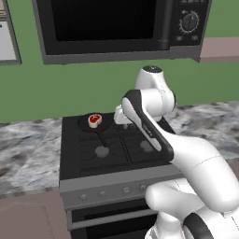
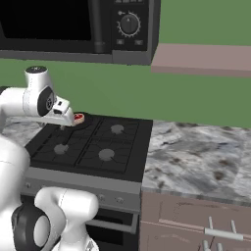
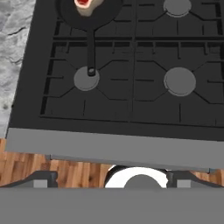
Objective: Pick up the pan with the steak in it and place it on the dining table. Then place the steak on the plate.
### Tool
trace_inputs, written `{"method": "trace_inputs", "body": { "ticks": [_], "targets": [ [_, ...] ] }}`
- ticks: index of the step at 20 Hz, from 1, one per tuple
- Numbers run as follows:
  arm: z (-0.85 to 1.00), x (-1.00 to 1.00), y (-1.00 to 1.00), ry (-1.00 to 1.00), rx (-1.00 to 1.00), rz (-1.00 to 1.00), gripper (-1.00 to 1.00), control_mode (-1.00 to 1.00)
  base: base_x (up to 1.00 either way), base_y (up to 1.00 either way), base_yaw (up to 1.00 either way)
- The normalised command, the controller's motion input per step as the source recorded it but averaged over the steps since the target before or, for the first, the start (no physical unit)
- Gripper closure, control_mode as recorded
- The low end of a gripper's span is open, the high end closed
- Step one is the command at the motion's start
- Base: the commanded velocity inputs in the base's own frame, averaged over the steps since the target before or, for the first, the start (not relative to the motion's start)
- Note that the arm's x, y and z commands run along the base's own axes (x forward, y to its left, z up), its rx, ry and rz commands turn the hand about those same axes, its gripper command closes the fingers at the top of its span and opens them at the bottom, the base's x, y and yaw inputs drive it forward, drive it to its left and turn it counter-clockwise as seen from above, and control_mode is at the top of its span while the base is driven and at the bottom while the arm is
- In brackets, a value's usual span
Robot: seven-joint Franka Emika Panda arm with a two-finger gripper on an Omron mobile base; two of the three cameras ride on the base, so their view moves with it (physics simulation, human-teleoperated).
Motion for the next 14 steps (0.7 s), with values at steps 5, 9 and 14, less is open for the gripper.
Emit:
{"method": "trace_inputs", "body": {
  "ticks": [5, 9, 14],
  "targets": [
    [-0.35, -0.06, 0.4, 0.0, 0.0, 0.0, -1.0, -1.0, 0.0, 0.0, 0.0],
    [-0.32, 0.11, 0.41, 0.0, 0.0, 0.0, -1.0, -1.0, 0.0, 0.0, 0.0],
    [-0.3, 0.37, 0.36, 0.0, 0.0, 0.0, -1.0, -1.0, 0.0, 0.0, 0.0]
  ]
}}
